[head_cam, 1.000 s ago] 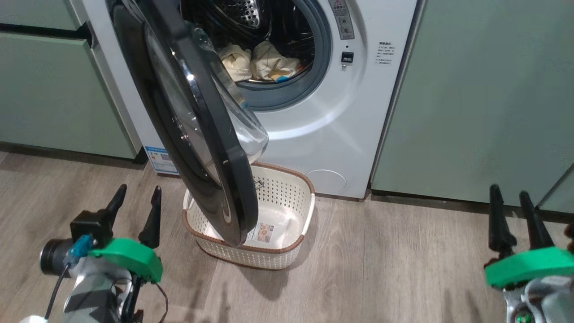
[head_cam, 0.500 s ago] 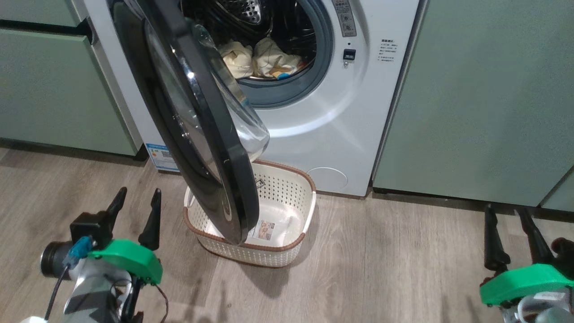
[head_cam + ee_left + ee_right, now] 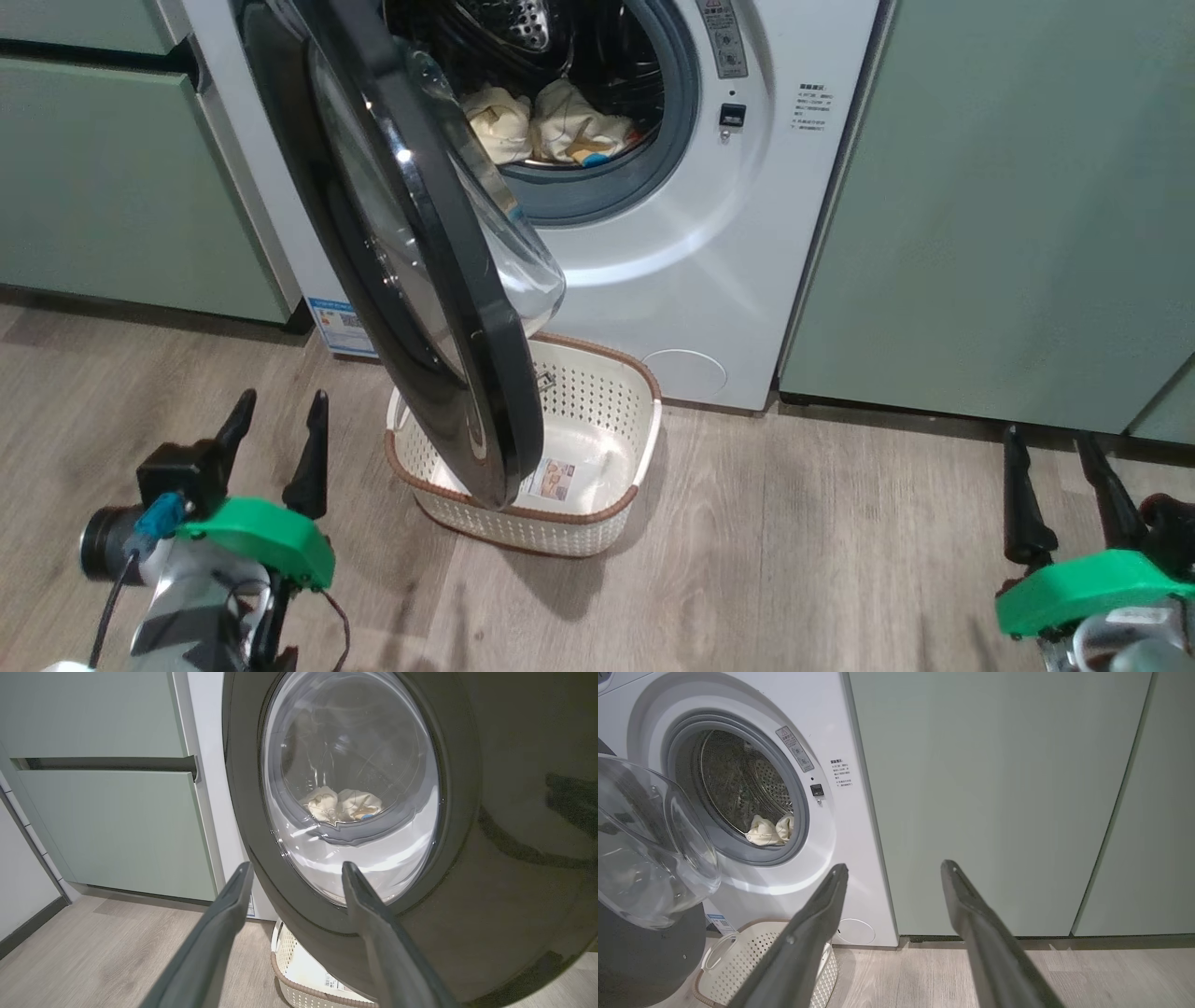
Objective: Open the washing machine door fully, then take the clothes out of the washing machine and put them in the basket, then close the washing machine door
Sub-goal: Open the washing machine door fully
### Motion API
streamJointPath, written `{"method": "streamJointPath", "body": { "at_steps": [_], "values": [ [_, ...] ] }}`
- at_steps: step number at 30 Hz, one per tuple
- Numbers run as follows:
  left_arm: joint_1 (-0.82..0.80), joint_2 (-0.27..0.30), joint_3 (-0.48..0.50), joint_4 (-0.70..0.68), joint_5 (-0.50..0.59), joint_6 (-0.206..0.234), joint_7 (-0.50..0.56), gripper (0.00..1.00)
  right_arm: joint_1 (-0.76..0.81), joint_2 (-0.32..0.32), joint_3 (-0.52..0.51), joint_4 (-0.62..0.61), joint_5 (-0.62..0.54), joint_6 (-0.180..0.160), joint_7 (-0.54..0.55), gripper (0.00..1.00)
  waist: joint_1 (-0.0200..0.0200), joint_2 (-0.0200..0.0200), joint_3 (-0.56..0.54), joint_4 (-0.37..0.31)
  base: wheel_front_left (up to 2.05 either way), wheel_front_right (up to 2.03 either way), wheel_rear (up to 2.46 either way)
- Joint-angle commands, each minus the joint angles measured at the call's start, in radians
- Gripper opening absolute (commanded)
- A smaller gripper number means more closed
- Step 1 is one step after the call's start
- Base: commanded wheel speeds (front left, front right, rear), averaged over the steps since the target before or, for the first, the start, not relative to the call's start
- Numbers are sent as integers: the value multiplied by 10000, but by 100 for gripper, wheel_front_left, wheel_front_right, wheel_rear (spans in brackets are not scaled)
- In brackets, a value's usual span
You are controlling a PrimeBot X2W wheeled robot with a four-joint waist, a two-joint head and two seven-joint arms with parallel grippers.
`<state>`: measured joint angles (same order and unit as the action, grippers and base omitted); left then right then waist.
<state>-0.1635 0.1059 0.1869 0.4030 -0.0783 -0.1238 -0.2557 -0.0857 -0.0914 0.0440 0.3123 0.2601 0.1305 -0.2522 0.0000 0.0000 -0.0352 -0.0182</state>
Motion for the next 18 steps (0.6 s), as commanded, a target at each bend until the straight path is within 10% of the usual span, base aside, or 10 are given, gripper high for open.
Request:
{"method": "streamJointPath", "body": {
  "at_steps": [1,18],
  "values": [
    [-326,173,327,-310,4,-28,-61,100,-342,-74,155,-294,-153,2,-95,100,0,0,-4,3,0,0,0],
    [-232,83,34,-220,-125,-59,-61,100,-308,46,32,-91,-509,2,-95,100,0,0,-14,22,0,0,0]
  ]
}}
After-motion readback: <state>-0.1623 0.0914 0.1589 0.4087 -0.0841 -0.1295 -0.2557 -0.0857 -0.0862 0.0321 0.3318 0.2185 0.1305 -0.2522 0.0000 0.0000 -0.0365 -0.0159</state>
